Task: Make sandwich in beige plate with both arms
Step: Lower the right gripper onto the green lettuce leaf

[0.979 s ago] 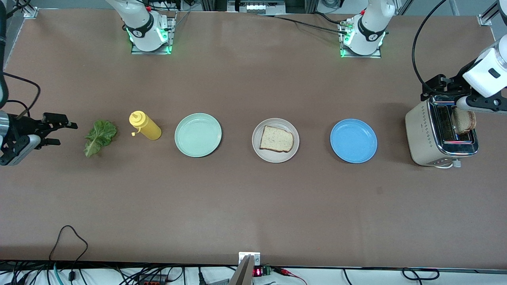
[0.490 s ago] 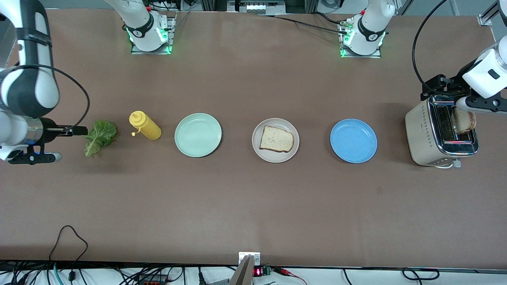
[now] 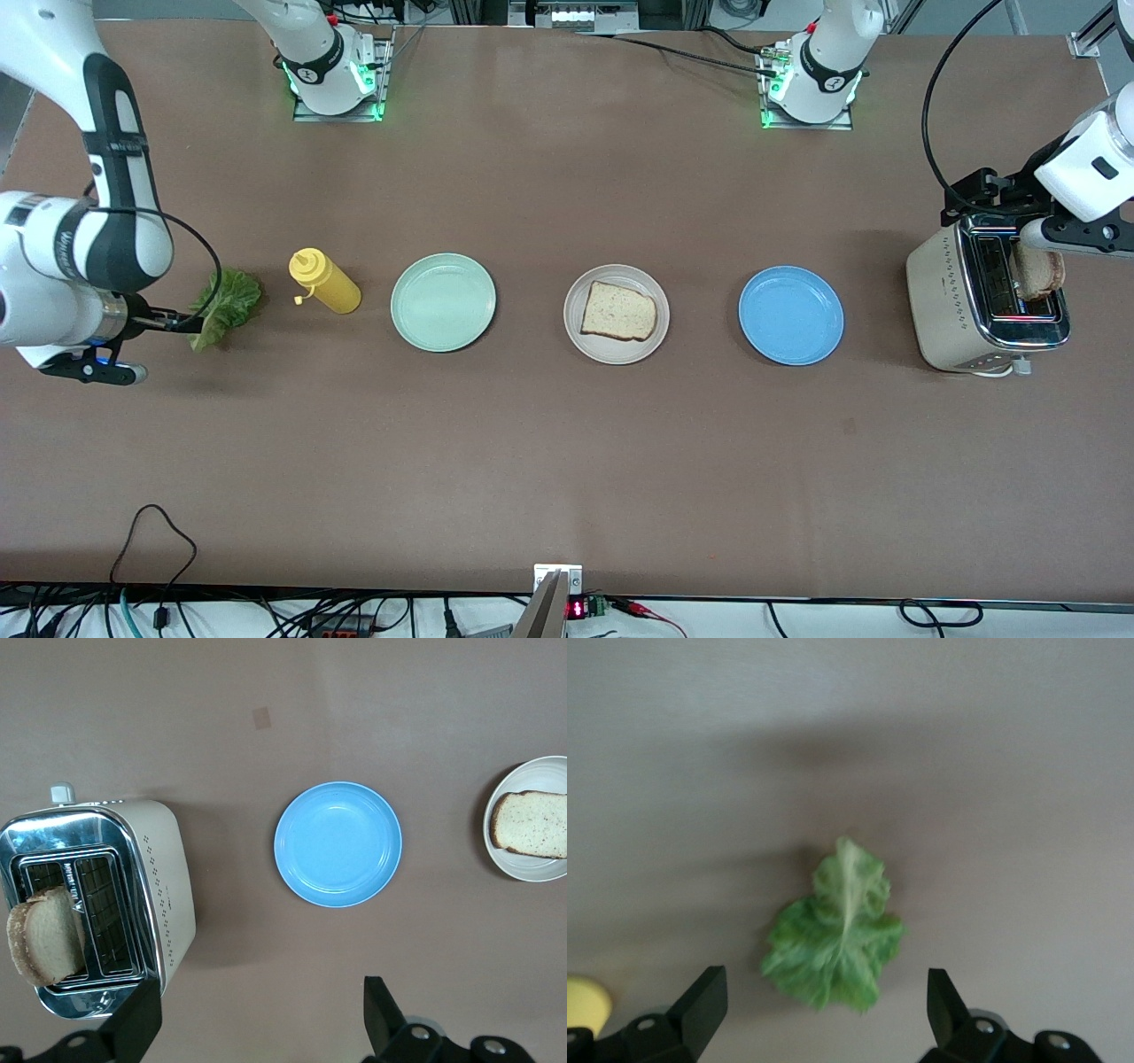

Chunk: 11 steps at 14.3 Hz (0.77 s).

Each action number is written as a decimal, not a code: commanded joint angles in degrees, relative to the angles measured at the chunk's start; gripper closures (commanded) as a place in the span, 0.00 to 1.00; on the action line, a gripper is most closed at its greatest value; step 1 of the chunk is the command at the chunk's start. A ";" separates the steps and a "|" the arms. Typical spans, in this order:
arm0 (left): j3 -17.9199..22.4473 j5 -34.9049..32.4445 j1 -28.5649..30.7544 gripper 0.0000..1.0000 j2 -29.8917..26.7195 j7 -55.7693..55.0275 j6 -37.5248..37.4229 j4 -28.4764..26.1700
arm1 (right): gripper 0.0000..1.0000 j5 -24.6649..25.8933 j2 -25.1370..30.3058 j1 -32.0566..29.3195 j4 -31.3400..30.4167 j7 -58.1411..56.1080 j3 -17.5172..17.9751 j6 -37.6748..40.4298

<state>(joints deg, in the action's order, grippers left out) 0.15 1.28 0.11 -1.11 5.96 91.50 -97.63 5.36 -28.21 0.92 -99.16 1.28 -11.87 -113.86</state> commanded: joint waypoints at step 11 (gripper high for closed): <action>0.03 1.09 0.42 0.00 0.93 0.28 -1.50 2.09 | 0.15 1.14 -4.58 -1.71 -9.64 -5.67 0.27 -19.47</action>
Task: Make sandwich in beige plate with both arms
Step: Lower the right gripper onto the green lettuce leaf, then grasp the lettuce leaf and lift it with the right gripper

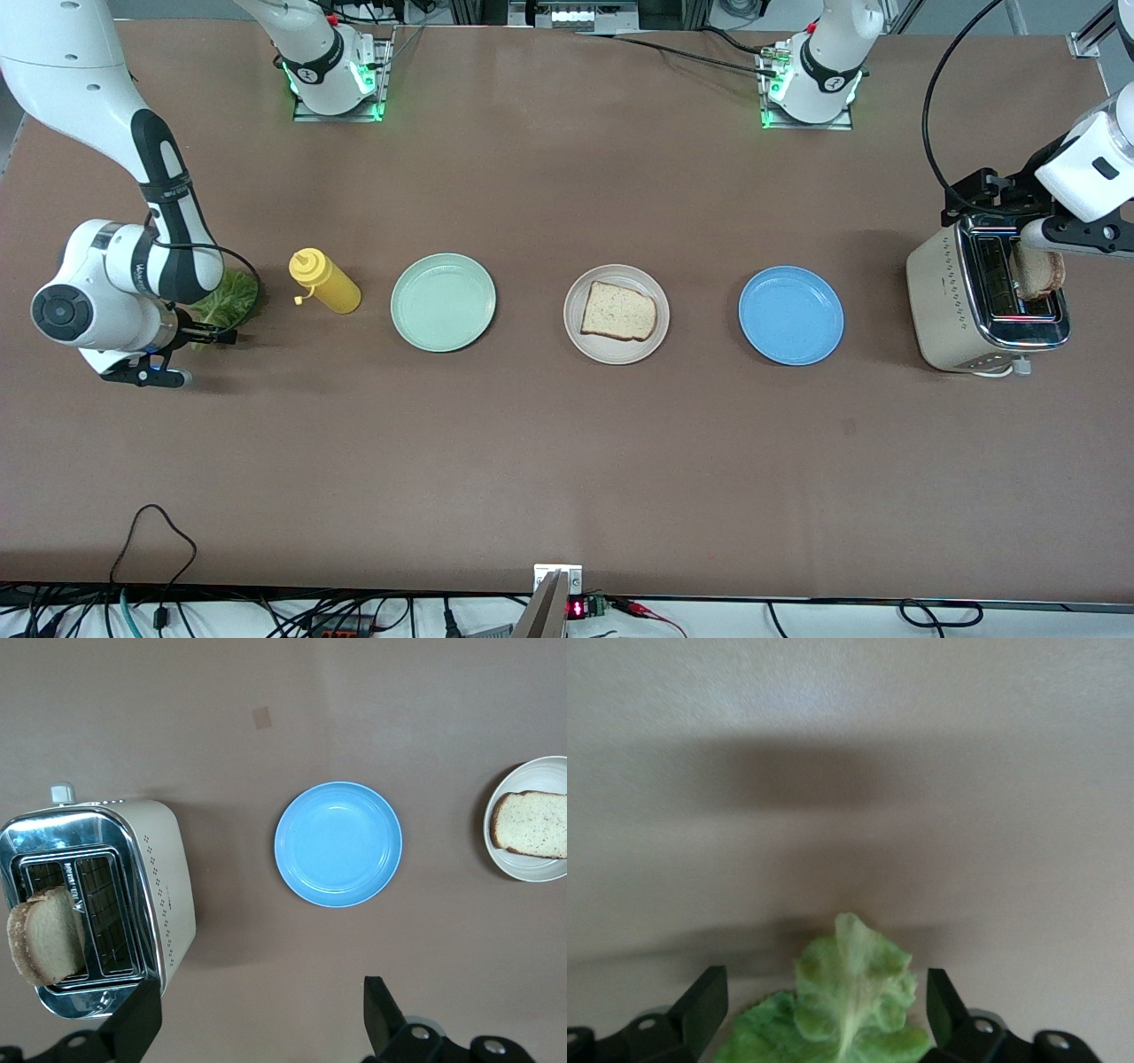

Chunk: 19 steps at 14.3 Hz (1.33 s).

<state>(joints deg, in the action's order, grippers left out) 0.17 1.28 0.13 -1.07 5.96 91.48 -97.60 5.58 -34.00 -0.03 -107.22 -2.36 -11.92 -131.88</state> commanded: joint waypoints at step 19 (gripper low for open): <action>0.01 1.09 0.39 0.00 0.90 0.37 -1.48 2.06 | 1.00 -1.43 8.78 1.34 13.50 -49.45 0.76 25.76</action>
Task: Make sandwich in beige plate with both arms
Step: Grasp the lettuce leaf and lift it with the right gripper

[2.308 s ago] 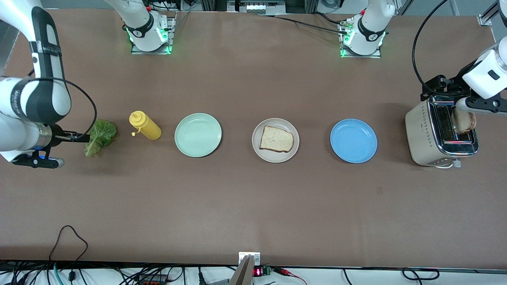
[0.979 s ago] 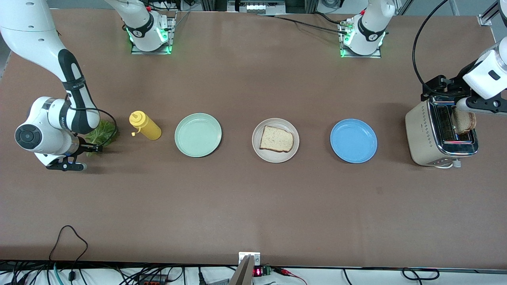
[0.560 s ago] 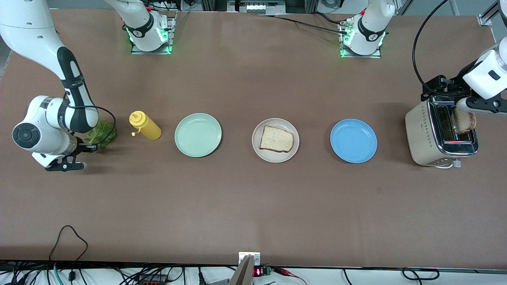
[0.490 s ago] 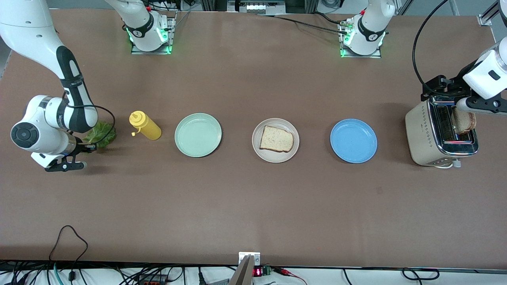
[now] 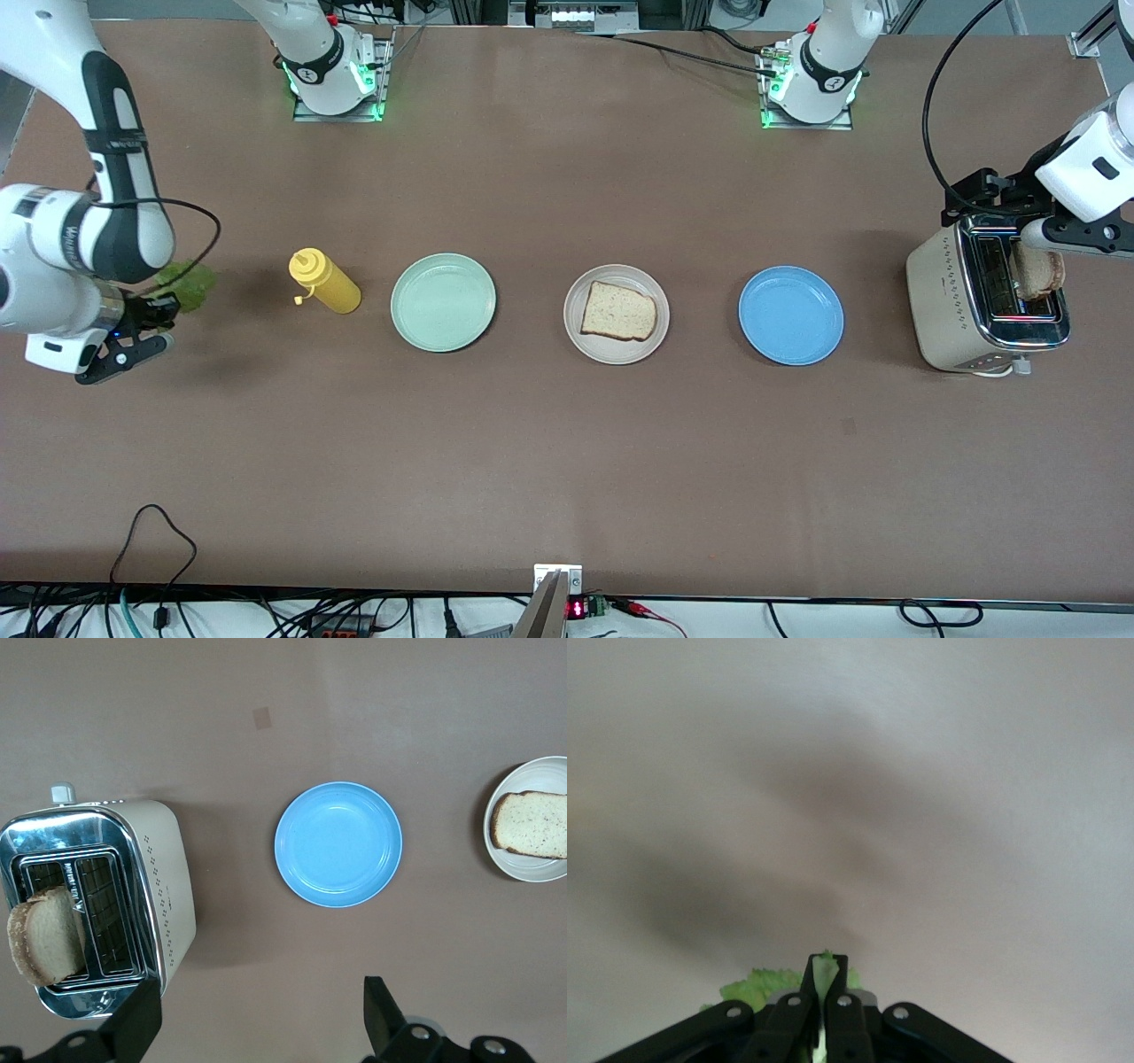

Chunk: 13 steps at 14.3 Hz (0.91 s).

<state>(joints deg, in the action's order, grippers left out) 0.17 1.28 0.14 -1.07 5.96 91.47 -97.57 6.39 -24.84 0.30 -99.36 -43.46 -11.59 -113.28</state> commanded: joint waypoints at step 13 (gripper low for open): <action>0.01 1.09 0.39 0.00 0.89 0.37 -1.47 2.03 | 1.00 -15.00 5.94 15.06 20.78 -21.42 6.40 26.43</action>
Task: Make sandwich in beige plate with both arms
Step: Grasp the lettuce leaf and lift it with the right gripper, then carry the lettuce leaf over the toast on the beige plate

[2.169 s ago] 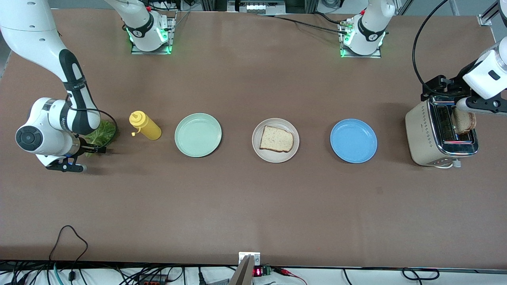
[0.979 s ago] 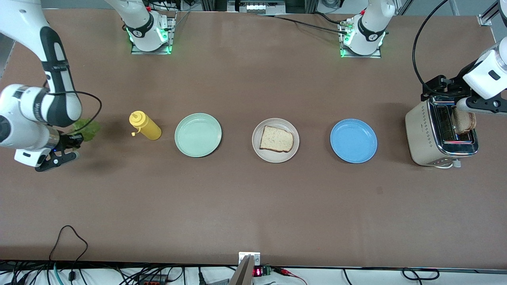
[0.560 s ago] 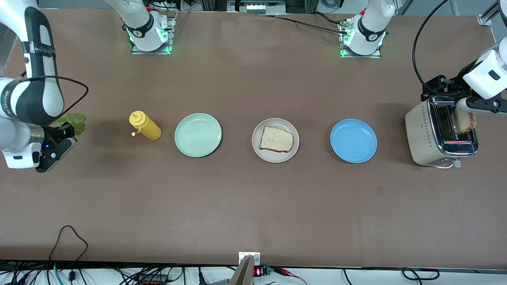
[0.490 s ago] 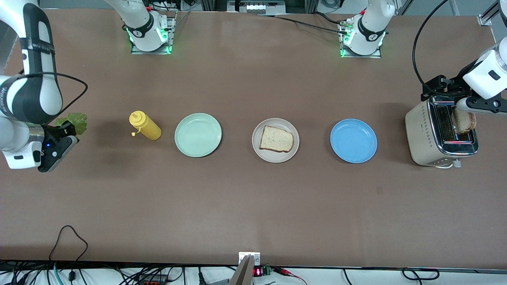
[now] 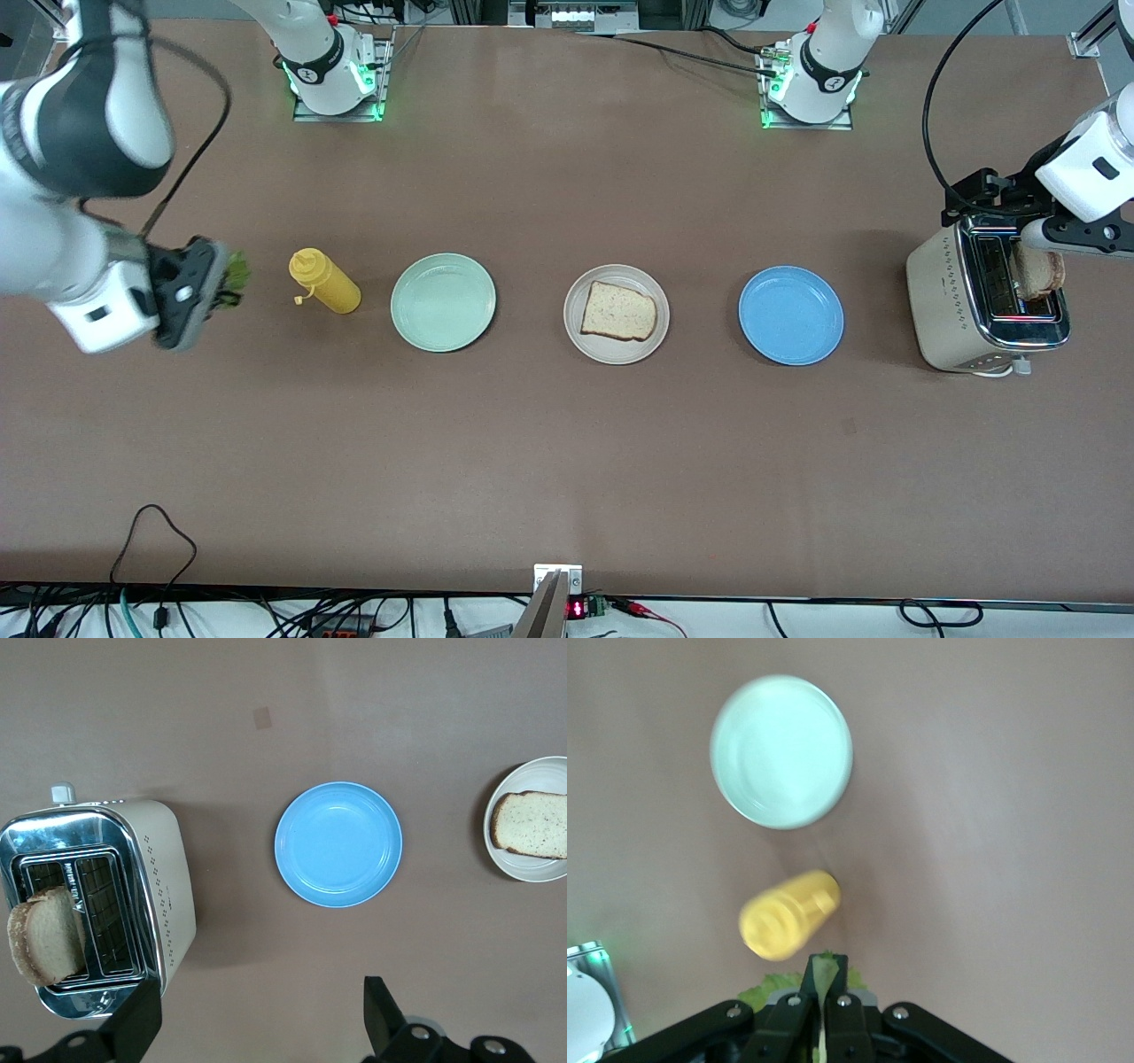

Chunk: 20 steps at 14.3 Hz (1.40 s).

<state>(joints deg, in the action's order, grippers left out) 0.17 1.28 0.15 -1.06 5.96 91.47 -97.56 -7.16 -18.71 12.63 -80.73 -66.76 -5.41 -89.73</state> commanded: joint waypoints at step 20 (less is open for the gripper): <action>-0.08 1.09 0.38 0.00 0.88 0.37 -1.47 2.02 | 1.00 -10.51 -17.14 30.43 8.22 23.33 0.31 -31.02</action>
<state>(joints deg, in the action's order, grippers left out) 0.17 1.28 0.16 -1.04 5.96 91.47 -97.52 -16.76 -33.97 41.64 -74.34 -45.19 -4.50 -118.65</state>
